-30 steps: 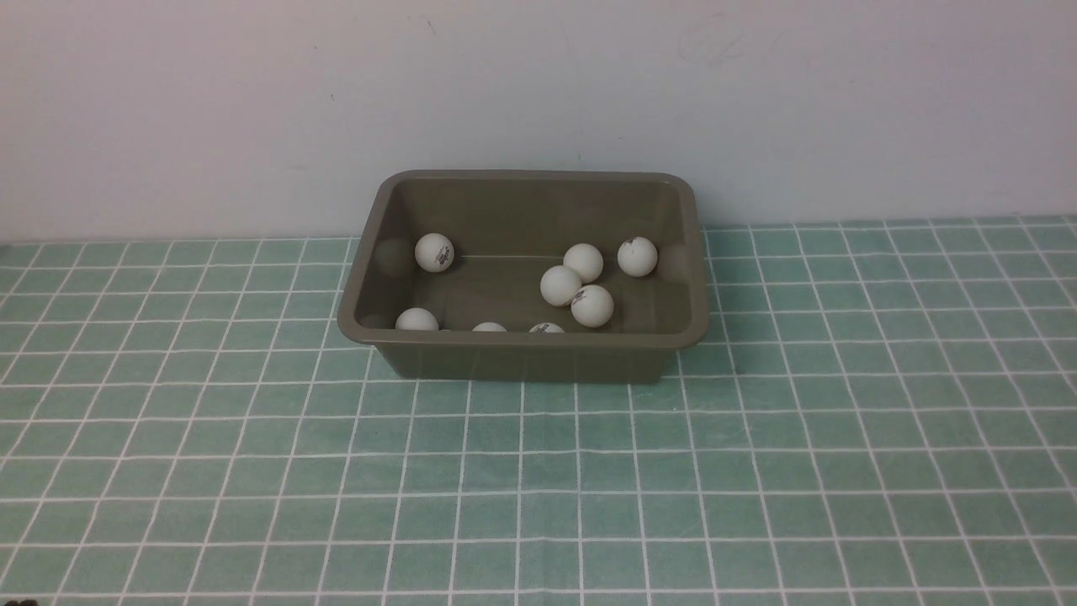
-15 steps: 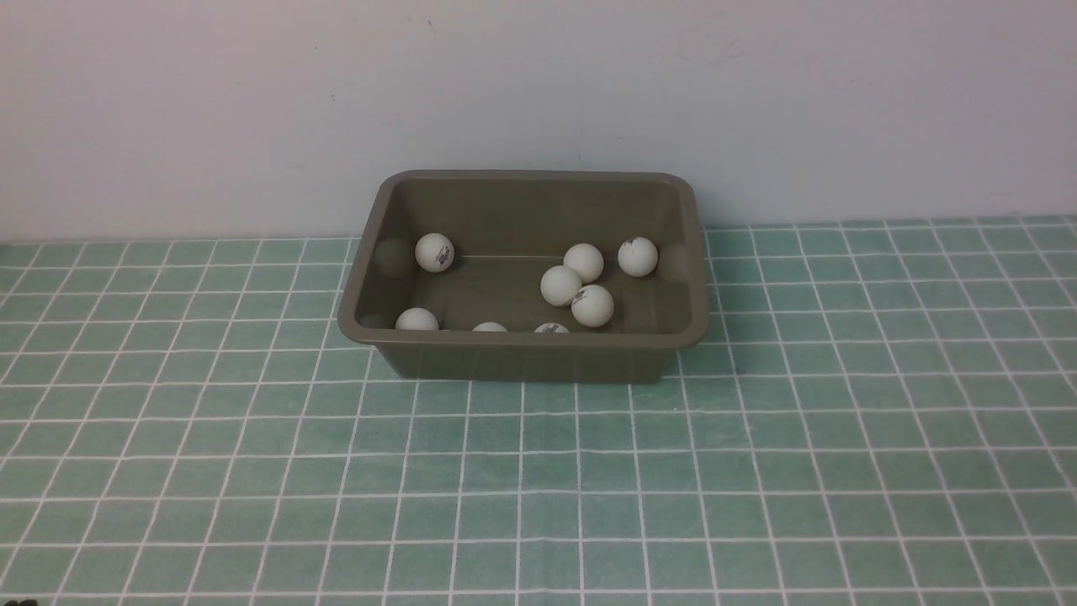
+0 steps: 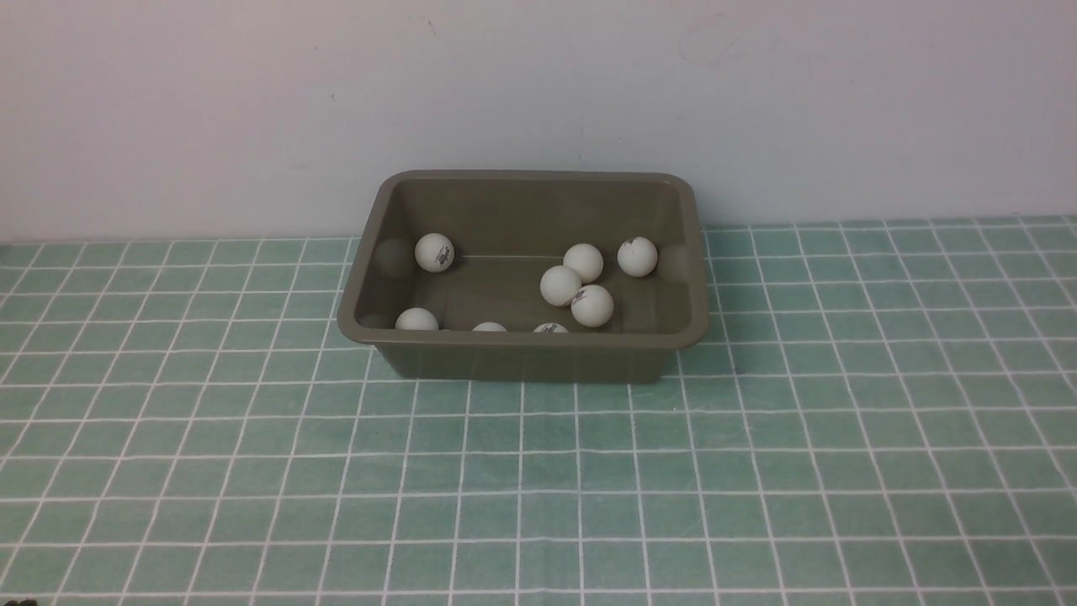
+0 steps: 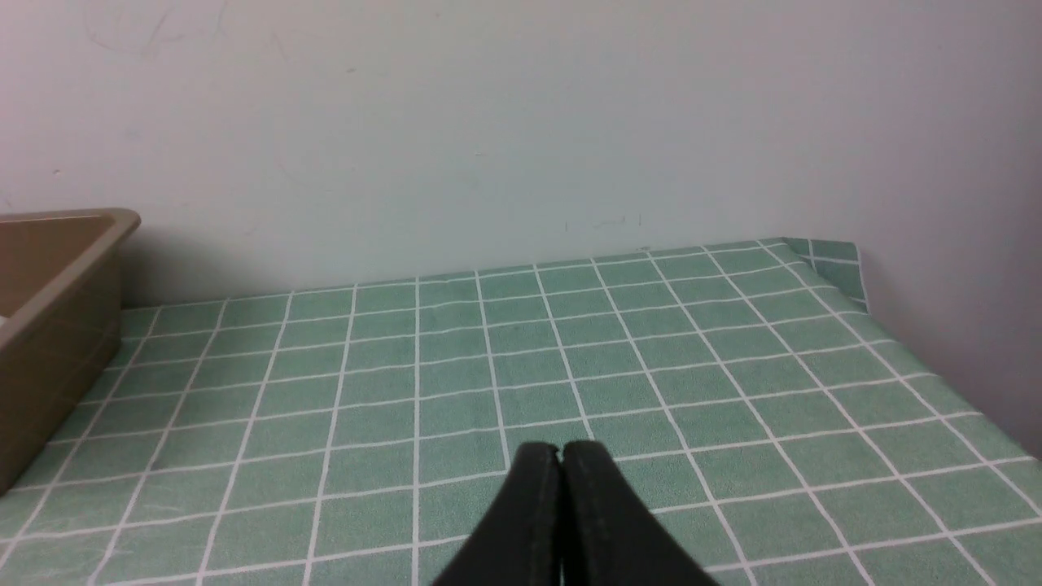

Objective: Put the table tennis balls in the box on the green coffee tablecloth.

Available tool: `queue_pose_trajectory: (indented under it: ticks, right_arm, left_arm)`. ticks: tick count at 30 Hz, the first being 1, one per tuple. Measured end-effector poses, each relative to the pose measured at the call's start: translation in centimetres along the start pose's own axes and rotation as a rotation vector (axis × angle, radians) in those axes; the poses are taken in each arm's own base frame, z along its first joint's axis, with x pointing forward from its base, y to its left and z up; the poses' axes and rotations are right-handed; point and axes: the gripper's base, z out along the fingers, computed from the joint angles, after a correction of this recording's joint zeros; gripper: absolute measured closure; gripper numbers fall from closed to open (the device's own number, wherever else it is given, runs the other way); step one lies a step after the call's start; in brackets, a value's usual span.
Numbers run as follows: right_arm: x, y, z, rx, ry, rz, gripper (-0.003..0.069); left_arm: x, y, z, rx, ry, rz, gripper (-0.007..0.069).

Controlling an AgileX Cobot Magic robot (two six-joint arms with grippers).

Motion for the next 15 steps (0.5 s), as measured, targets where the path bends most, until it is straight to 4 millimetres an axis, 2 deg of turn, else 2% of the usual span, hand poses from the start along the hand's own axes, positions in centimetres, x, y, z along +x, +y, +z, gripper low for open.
queue_pose_trajectory:
  ticks: [15]
  right_arm:
    - [0.89,-0.26,-0.08,0.031,0.101,0.045,0.0675]
  left_arm:
    - [-0.01,0.0,0.0,0.0,-0.001,0.0,0.0629]
